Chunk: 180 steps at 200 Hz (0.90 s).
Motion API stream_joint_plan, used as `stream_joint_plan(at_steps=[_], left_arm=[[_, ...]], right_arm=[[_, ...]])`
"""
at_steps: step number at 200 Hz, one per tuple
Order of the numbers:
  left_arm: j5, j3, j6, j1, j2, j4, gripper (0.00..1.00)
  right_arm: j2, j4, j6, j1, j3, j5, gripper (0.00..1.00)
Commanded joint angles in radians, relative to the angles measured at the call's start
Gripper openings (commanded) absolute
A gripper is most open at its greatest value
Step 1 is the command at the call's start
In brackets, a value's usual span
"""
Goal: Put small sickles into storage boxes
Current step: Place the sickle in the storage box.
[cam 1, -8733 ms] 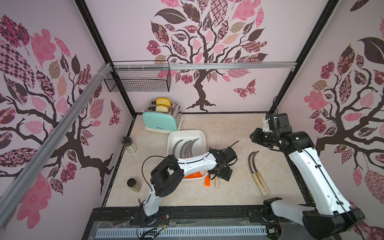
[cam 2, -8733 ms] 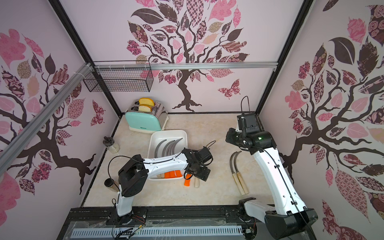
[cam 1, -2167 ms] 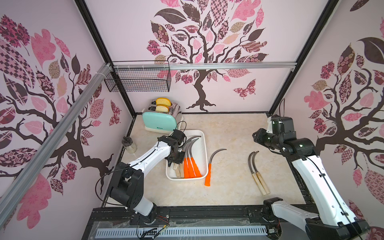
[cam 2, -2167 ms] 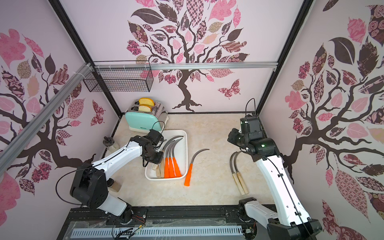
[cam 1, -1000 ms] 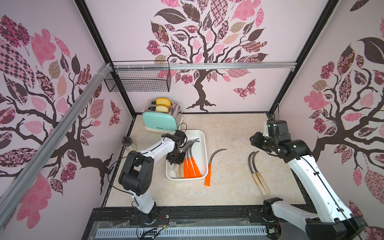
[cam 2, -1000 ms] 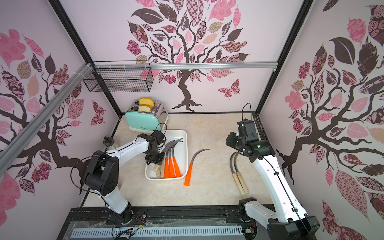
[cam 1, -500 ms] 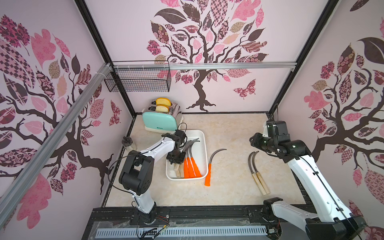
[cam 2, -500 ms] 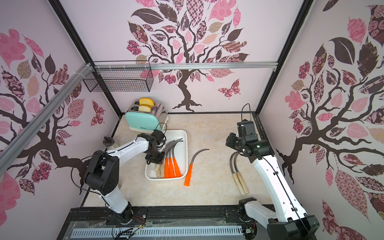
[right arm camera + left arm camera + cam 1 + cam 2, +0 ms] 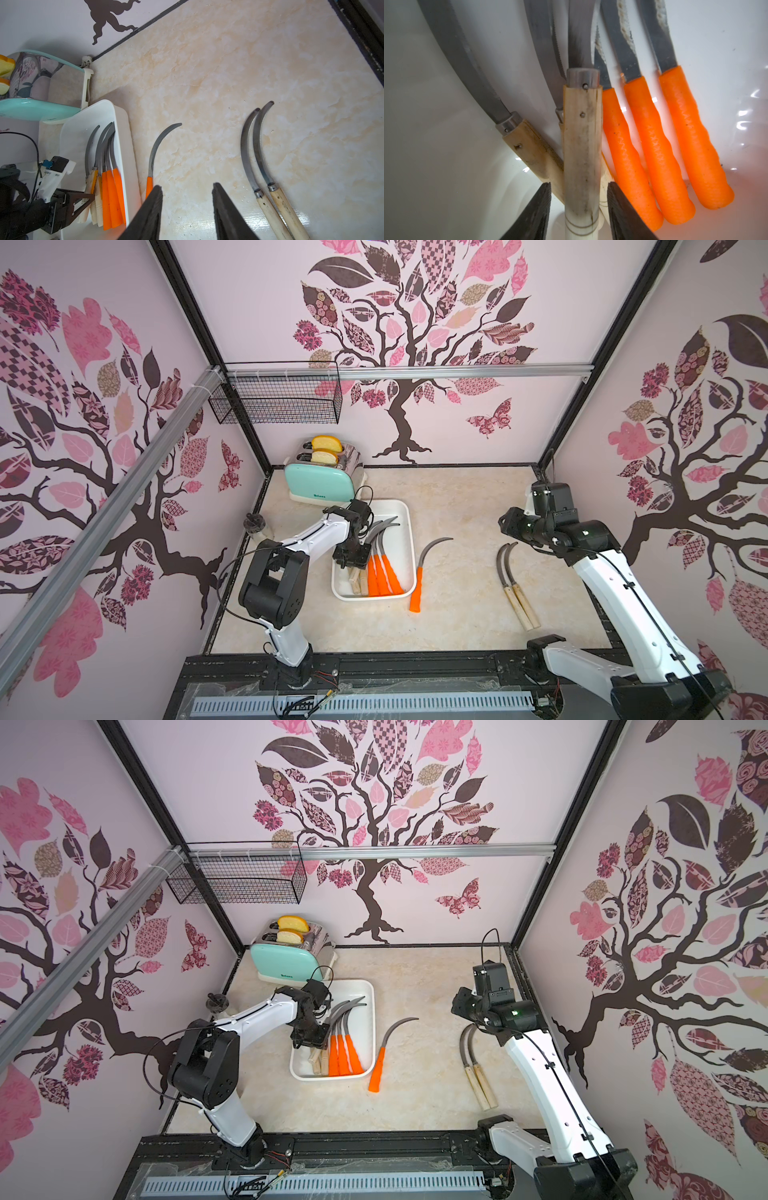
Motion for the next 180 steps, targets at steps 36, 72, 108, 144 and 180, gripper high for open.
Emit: stream_joint_plan(at_steps=[36,72,108,144,180], left_arm=[[0.033,0.093,0.02,0.004,-0.119,-0.019,0.52],[0.056,0.146,0.056,0.004,-0.213,-0.023,0.52],[0.105,0.175,0.076,0.005,-0.309,0.033,0.57],[0.103,0.21,0.085,0.004,-0.377,0.069,0.71],[0.134,0.189,0.078,0.004,-0.403,0.103,0.76]], right_arm=[[0.028,-0.025,-0.025,-0.007,-0.04,0.009,0.46],[0.044,-0.028,-0.024,-0.006,-0.103,-0.001,0.48],[0.129,0.017,-0.028,-0.006,-0.181,-0.093,0.48],[0.169,0.038,-0.035,-0.006,-0.225,-0.084,0.48],[0.185,0.004,-0.046,-0.006,-0.27,-0.019,0.48]])
